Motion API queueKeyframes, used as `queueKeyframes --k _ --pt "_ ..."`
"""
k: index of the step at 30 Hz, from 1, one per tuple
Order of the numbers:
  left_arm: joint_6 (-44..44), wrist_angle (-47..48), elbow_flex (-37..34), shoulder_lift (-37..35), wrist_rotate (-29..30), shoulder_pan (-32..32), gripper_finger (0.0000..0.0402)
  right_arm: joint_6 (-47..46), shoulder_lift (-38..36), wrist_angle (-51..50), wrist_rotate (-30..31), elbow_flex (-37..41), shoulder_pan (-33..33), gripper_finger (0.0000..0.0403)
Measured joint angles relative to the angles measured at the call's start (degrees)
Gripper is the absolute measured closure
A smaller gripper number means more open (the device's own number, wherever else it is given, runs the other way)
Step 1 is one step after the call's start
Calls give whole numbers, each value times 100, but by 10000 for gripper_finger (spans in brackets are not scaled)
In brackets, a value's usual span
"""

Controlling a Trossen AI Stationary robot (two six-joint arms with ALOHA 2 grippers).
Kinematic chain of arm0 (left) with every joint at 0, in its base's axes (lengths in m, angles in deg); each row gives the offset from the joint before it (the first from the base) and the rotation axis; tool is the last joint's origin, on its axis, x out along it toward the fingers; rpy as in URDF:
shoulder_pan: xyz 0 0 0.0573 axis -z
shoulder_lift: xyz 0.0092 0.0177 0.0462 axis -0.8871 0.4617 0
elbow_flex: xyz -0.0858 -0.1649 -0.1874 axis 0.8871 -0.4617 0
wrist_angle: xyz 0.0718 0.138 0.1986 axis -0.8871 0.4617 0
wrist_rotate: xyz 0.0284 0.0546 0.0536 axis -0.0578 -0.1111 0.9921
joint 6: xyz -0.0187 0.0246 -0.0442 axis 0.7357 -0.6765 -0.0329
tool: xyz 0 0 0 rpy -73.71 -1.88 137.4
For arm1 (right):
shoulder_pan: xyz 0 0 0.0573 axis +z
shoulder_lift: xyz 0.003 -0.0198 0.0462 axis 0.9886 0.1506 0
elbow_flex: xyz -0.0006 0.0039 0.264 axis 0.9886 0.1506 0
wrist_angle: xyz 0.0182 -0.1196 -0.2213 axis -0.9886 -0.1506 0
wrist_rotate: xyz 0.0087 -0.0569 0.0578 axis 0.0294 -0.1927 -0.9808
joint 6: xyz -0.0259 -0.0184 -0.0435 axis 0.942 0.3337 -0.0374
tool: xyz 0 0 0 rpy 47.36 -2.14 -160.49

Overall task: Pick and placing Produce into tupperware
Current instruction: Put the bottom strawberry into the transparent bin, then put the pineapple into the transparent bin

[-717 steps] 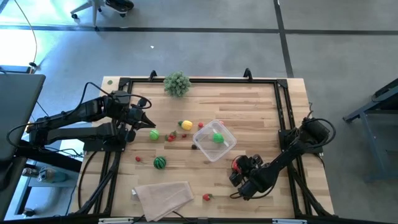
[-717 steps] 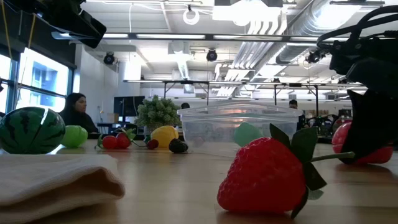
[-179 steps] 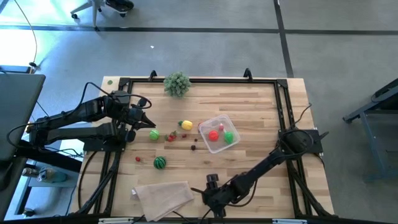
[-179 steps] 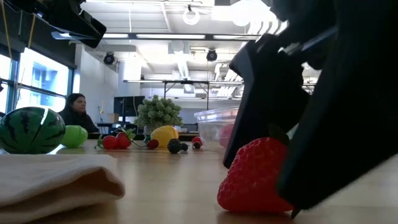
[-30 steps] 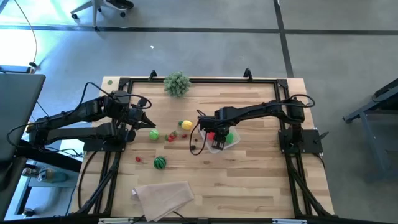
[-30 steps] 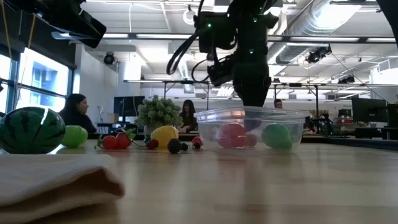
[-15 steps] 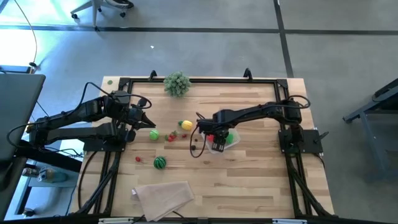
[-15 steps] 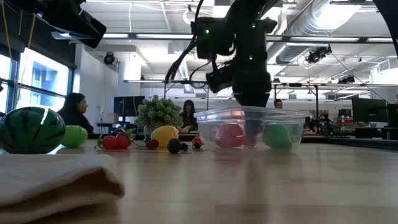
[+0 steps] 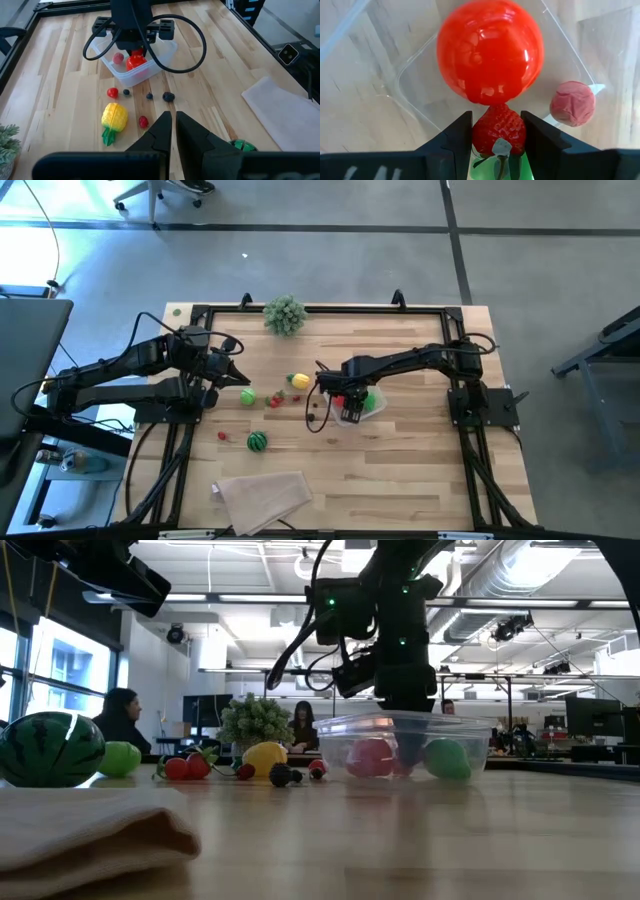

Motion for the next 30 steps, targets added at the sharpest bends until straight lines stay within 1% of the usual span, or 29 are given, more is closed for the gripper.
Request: queueKeyframes --k 9,11,18,22,26,30 --pt "1 0 0 1 -1 0 385 15 0 2 0 0 0 264" --pt "-1 0 0 -1 0 1 385 -2 0 2 0 0 0 256" --pt "-1 0 0 1 1 0 385 -43 0 2 64 0 2 205" --pt "0 0 0 0 -1 0 385 -46 0 -35 66 -23 2 198" --pt "1 -2 0 -1 1 0 385 -44 -2 -450 209 -352 27 197" --pt "-1 0 -1 -1 0 0 385 -43 -2 -1205 768 -968 135 197"
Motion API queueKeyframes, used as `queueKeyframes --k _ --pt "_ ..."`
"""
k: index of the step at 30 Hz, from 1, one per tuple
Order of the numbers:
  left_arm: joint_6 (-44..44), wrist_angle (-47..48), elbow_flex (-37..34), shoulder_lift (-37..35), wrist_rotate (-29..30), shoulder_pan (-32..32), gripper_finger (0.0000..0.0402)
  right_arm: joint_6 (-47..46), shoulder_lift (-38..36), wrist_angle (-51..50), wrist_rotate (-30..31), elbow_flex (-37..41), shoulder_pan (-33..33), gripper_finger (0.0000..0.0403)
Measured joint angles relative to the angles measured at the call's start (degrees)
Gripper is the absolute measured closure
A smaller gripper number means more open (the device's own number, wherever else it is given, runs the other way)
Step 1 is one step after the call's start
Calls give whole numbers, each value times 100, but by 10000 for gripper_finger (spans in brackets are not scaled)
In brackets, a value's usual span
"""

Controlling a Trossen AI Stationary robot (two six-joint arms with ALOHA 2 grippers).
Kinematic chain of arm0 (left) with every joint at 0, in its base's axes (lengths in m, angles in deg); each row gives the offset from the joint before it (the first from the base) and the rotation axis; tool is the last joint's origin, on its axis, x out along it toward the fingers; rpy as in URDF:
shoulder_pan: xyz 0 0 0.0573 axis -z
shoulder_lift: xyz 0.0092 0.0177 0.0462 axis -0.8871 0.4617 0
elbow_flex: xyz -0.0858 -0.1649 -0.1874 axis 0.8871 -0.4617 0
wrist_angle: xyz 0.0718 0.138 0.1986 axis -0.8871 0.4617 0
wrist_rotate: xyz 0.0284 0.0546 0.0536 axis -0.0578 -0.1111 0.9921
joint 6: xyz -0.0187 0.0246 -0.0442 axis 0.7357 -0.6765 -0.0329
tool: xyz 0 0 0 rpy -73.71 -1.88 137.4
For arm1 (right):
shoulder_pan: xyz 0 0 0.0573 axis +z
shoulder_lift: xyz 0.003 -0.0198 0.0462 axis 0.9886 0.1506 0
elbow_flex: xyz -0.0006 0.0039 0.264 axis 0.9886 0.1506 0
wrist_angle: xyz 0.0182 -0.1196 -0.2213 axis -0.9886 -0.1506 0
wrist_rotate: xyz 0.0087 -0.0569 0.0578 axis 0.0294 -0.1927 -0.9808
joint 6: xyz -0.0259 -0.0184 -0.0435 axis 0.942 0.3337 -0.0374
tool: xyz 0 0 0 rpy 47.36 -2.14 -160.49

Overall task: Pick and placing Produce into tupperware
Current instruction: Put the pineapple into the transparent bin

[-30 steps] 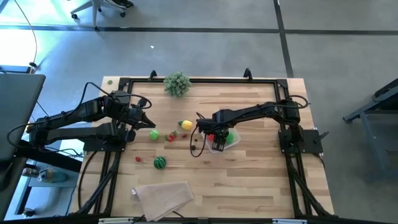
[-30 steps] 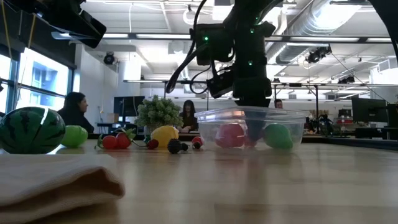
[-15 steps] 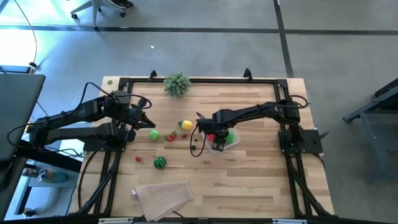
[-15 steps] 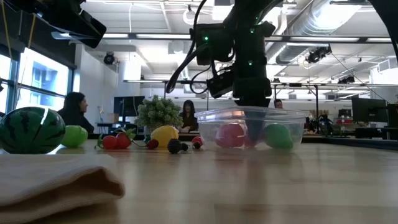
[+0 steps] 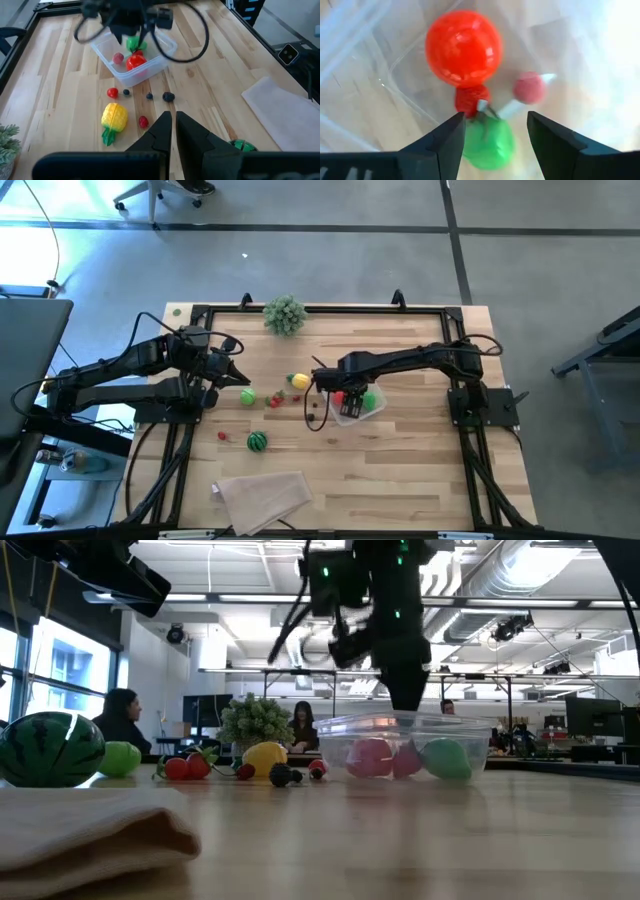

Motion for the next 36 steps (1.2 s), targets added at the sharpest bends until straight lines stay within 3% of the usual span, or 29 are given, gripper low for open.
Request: queueKeyframes --k 10,17,22,27,32,36 --pt "-1 -2 1 2 1 0 385 -203 -262 -1749 1463 -1734 390 200" --pt "-1 -2 1 2 -1 2 385 -1011 -1705 -2005 1707 -1528 485 240" --pt "0 -2 1 1 1 0 385 -1545 -3110 -1629 2100 -415 839 266" --pt "-1 0 1 2 1 0 385 -1868 -4715 24 1959 1441 1294 277" --pt "-1 -1 1 1 1 1 385 -1047 -5903 2710 852 3275 1516 288" --pt "0 -1 1 2 1 2 385 37 -6340 3595 990 4243 1432 303"
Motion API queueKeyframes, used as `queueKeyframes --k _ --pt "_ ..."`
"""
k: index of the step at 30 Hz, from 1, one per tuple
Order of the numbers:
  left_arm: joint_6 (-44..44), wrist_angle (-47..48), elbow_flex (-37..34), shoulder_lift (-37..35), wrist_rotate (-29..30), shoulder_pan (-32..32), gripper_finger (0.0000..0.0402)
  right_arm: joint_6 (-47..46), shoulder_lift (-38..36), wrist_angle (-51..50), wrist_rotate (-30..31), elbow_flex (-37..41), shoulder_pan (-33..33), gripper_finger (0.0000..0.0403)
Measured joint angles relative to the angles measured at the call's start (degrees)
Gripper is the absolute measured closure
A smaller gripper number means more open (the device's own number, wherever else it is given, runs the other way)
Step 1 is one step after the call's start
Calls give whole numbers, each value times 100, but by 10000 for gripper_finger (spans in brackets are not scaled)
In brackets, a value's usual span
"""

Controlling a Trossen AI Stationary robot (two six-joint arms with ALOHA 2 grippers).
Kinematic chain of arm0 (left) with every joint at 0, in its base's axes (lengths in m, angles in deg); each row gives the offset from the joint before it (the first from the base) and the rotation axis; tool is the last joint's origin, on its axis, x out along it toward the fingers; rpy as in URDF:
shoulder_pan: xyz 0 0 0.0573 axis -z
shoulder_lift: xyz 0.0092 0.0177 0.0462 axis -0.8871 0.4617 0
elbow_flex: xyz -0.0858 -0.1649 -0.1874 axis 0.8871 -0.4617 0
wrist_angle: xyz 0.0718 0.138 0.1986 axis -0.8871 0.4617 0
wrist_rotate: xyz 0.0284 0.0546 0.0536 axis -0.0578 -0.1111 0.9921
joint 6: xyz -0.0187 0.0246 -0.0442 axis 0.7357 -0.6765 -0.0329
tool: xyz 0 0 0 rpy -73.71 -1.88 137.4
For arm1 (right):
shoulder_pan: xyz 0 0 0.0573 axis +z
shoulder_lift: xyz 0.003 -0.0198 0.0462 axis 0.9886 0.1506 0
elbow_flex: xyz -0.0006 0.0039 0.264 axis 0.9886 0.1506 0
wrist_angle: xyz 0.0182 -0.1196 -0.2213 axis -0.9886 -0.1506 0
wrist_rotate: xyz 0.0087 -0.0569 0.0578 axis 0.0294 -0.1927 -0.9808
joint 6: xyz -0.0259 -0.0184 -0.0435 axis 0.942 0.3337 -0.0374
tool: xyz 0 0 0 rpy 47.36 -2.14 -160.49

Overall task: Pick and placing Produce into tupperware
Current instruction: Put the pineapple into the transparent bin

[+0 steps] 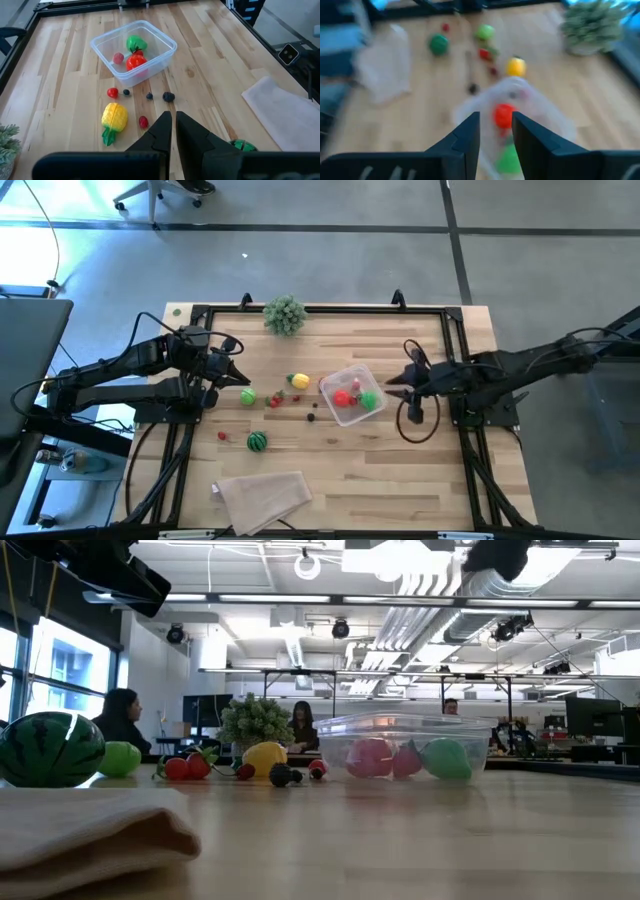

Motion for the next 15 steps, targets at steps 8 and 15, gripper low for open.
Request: queueKeyframes --k 8,15 --pt "2 -2 0 -1 0 -1 385 1131 -121 70 166 630 -657 330" --pt "1 0 0 -1 1 -1 385 1358 -121 -64 -921 485 -1240 349"
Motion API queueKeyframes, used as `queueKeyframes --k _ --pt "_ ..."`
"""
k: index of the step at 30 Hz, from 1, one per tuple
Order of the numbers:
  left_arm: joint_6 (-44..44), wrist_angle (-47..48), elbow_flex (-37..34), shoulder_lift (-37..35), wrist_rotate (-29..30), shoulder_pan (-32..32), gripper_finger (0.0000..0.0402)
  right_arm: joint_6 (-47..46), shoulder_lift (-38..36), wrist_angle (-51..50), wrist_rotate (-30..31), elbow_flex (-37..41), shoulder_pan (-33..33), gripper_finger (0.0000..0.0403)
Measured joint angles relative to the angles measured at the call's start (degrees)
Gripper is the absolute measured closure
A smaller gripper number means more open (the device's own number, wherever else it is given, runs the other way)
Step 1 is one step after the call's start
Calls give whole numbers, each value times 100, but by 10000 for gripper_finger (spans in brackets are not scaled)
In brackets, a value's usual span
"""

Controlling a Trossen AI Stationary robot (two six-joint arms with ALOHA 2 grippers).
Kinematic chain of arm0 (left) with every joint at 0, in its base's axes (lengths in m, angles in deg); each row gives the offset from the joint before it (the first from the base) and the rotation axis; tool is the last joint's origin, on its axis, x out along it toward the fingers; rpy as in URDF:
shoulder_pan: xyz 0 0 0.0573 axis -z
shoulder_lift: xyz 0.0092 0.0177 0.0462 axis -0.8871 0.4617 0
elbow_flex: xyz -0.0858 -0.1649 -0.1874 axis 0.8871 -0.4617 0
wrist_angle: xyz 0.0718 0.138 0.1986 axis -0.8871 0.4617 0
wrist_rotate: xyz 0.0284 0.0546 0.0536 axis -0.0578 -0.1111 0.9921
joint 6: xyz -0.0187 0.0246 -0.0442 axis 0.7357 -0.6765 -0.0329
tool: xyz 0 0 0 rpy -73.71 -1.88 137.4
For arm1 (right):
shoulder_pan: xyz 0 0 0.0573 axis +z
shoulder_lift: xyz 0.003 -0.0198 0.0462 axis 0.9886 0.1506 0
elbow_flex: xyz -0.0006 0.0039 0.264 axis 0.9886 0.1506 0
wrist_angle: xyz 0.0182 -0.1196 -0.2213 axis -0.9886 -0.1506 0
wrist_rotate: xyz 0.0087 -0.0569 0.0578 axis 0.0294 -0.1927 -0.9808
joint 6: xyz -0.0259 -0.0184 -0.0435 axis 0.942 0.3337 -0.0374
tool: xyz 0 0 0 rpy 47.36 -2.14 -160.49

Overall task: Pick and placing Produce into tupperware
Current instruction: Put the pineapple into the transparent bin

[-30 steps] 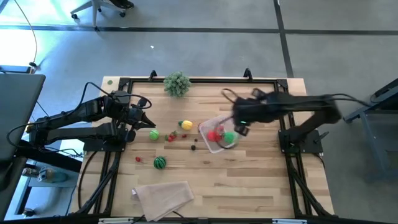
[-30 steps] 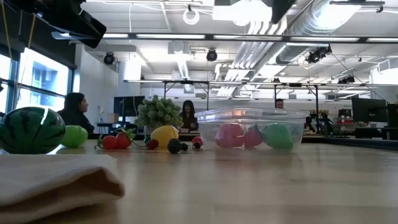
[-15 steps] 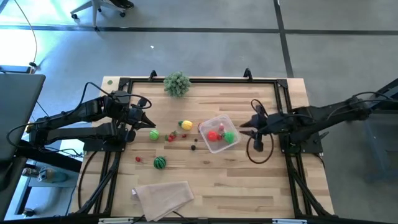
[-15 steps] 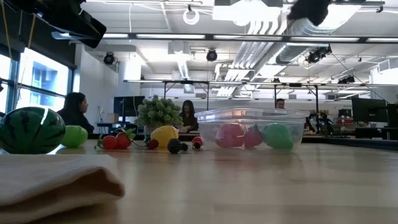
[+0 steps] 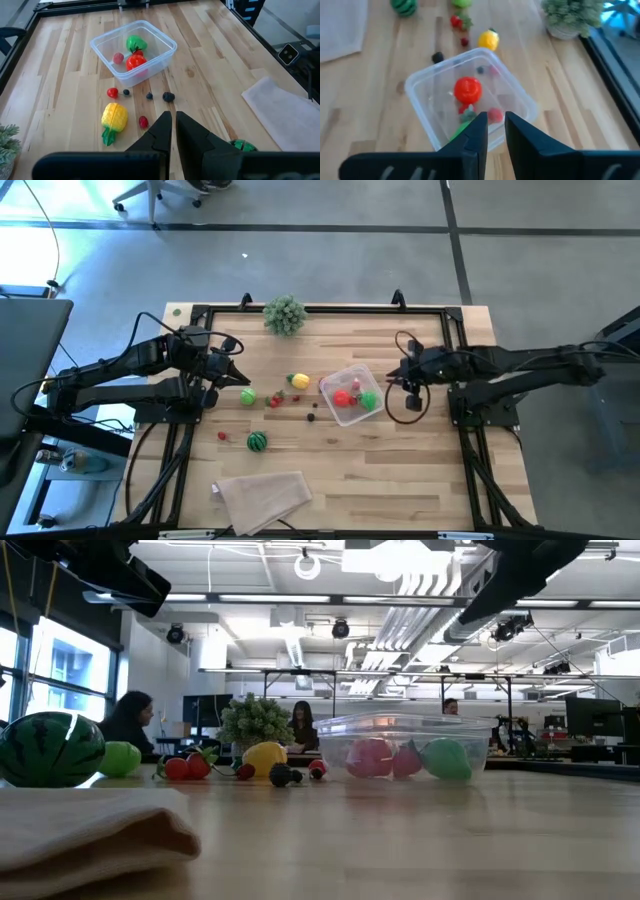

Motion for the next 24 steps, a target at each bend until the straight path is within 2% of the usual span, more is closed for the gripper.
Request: queueKeyframes --k 8,14,19,24 --pt "-1 0 0 1 0 -1 385 200 -15 -1313 -77 -761 -241 367" --pt "-1 0 0 0 0 0 385 381 -217 -1439 -79 -957 -250 368" --pt "0 0 0 0 -1 -1 385 -83 -372 -1772 -75 -955 -250 368" --pt "-2 -2 0 -1 0 -1 385 -143 -397 -1750 -77 -955 -250 368"
